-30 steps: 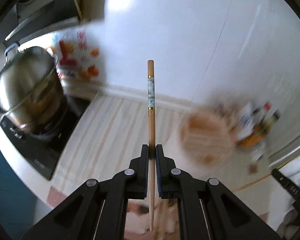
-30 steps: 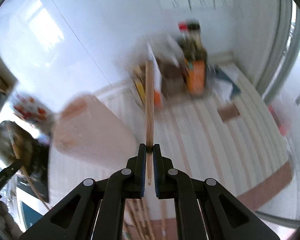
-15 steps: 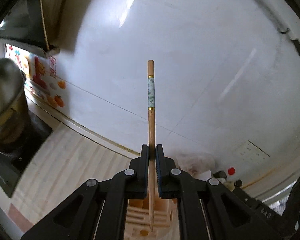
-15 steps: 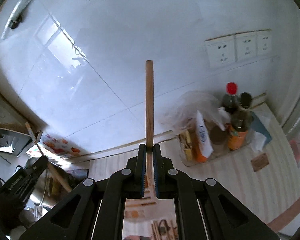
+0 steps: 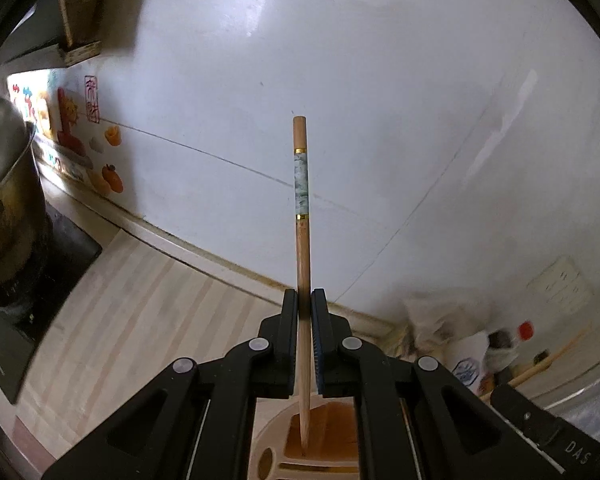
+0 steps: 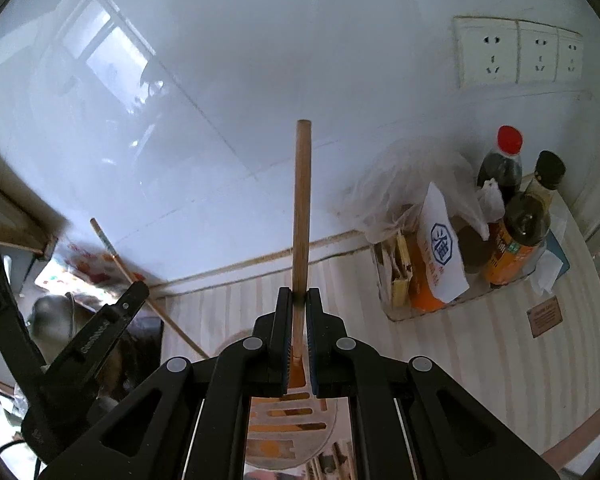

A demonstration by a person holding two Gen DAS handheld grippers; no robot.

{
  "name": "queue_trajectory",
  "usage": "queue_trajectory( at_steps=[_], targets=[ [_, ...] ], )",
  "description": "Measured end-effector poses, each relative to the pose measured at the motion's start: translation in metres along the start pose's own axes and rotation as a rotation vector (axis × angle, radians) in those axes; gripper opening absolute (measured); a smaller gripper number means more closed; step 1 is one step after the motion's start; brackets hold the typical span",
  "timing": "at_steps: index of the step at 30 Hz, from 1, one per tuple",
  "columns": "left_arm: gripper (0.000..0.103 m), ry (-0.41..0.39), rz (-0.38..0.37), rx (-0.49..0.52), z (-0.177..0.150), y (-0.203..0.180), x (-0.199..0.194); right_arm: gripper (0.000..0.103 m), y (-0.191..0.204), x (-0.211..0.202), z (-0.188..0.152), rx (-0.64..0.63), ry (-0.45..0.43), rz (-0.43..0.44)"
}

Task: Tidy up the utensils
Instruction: 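Lower both chopsticks into the holder and open both tools, then grasp another chopstick with the left tool while the right tool grasps one too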

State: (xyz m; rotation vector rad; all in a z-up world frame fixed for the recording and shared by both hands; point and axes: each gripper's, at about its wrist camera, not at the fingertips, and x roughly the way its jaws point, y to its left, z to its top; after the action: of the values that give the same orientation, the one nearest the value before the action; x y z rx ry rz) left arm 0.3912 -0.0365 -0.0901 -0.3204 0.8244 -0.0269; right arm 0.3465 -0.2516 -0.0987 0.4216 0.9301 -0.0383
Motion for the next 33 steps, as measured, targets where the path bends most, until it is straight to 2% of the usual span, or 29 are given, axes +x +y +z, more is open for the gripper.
queue_trajectory(
  at_steps=[3, 9, 10, 11, 12, 13, 14, 15, 18, 20, 21, 22, 25, 28, 33],
  targets=[
    [0.005, 0.035, 0.005, 0.050, -0.003, -0.003, 0.004, 0.007, 0.002, 0.011, -0.004, -0.025, 0.037, -0.012],
    [0.009, 0.117, -0.038, 0.131, -0.011, -0.011, -0.008, 0.009, 0.006, 0.030, -0.013, -0.047, 0.147, 0.010],
    [0.013, 0.119, -0.045, 0.141, -0.012, -0.012, -0.013, 0.013, 0.006, 0.030, -0.014, -0.047, 0.157, 0.012],
    [0.016, 0.114, -0.042, 0.151, -0.013, -0.011, -0.022, 0.022, 0.006, 0.029, -0.016, -0.042, 0.162, 0.019],
    [0.029, 0.109, -0.032, 0.158, -0.013, -0.011, -0.028, 0.030, 0.004, 0.026, -0.017, -0.035, 0.155, 0.020],
    [0.049, 0.100, -0.019, 0.167, -0.014, -0.010, -0.035, 0.044, 0.003, 0.022, -0.018, -0.031, 0.144, 0.019],
    [0.058, 0.089, -0.006, 0.168, -0.014, -0.008, -0.043, 0.049, 0.001, 0.014, -0.020, -0.026, 0.124, 0.019],
    [0.069, 0.072, 0.002, 0.164, -0.015, -0.003, -0.053, 0.049, 0.000, 0.008, -0.020, -0.024, 0.113, 0.018],
    [0.075, 0.050, 0.033, 0.169, -0.018, 0.010, -0.073, 0.052, -0.006, -0.013, -0.024, -0.012, 0.077, 0.007],
    [0.088, 0.047, 0.054, 0.174, -0.023, 0.020, -0.083, 0.057, -0.011, -0.027, -0.029, -0.005, 0.052, -0.010],
    [0.100, 0.046, 0.059, 0.176, -0.026, 0.023, -0.086, 0.057, -0.014, -0.032, -0.032, 0.000, 0.044, -0.016],
    [0.103, 0.042, 0.068, 0.176, -0.030, 0.027, -0.089, 0.060, -0.018, -0.037, -0.037, 0.007, 0.035, -0.022],
    [0.103, 0.046, 0.093, 0.189, -0.042, 0.039, -0.094, 0.069, -0.031, -0.050, -0.053, 0.036, 0.006, -0.035],
    [0.103, 0.068, 0.097, 0.173, -0.058, 0.055, -0.096, 0.069, -0.042, -0.053, -0.071, 0.048, 0.009, -0.051],
    [0.103, 0.125, 0.209, 0.175, -0.104, 0.091, -0.085, 0.069, -0.061, -0.047, -0.111, 0.064, 0.061, -0.073]
  ],
)
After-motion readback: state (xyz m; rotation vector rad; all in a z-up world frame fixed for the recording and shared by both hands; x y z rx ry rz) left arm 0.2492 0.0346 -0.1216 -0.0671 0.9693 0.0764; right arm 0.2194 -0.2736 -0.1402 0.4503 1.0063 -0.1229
